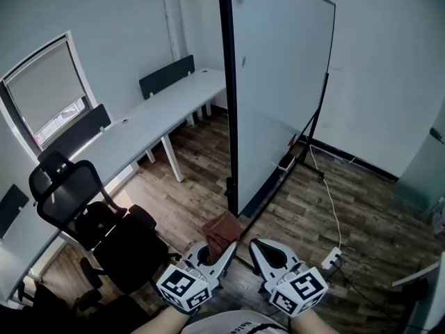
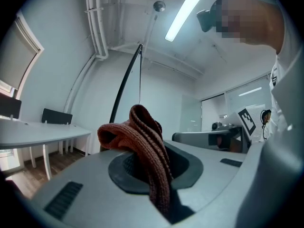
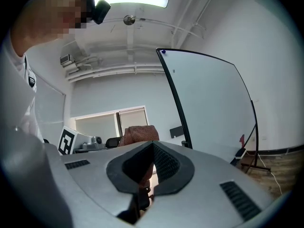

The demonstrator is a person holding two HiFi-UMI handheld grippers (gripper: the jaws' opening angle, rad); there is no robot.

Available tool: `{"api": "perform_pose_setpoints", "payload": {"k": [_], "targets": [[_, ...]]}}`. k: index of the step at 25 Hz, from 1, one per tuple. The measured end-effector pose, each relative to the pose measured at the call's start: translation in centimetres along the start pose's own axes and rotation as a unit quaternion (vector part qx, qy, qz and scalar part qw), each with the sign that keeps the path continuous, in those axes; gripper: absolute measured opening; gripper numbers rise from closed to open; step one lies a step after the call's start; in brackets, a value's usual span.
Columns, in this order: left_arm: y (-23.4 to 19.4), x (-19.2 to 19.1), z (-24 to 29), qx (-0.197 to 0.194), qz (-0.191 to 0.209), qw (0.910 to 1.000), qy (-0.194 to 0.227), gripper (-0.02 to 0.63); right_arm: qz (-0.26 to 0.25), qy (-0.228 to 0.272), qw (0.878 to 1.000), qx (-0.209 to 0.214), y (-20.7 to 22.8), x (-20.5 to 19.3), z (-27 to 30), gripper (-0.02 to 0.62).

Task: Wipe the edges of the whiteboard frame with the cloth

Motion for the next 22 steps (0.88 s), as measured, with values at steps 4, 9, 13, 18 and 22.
{"api": "perform_pose_setpoints", "payload": {"k": [4, 9, 13, 18, 22], "targets": [[-0.6, -0.1, 0.7, 0.018, 0.01, 0.9998, -0.004, 0.061, -0.004, 0.001, 1.0, 0.007, 0.6, 0.2, 0.3, 0.003], [-1.0, -0.1, 1.4, 0.042, 0.013, 0.999, -0.012, 0.061, 0.0, 0.0, 1.0, 0.017, 1.4, 0.7, 0.6, 0.003], [-1.8, 0.0, 2.1, 0.051, 0.015, 0.9985, -0.016, 0.061, 0.011, 0.002, 1.0, 0.023, 2.0, 1.0, 1.3, 0.003], [-3.9, 0.3, 3.4, 0.057, 0.03, 0.9977, -0.019, 0.061, 0.019, 0.009, 0.999, 0.027, 2.7, 1.4, 2.9, 0.003], [-6.3, 0.1, 5.1, 0.057, 0.035, 0.9976, -0.017, 0.061, 0.016, 0.007, 1.0, 0.02, 3.6, 2.0, 5.0, 0.003]]}}
Point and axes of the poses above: the fingertips, and each gripper's own axes: z forward along the fingers, y to its right, x out of its top, the point moved 6 cm from there along -z, backward along the fingers, and after that the axes turned 11 degrees about z, right-handed, at the moved point
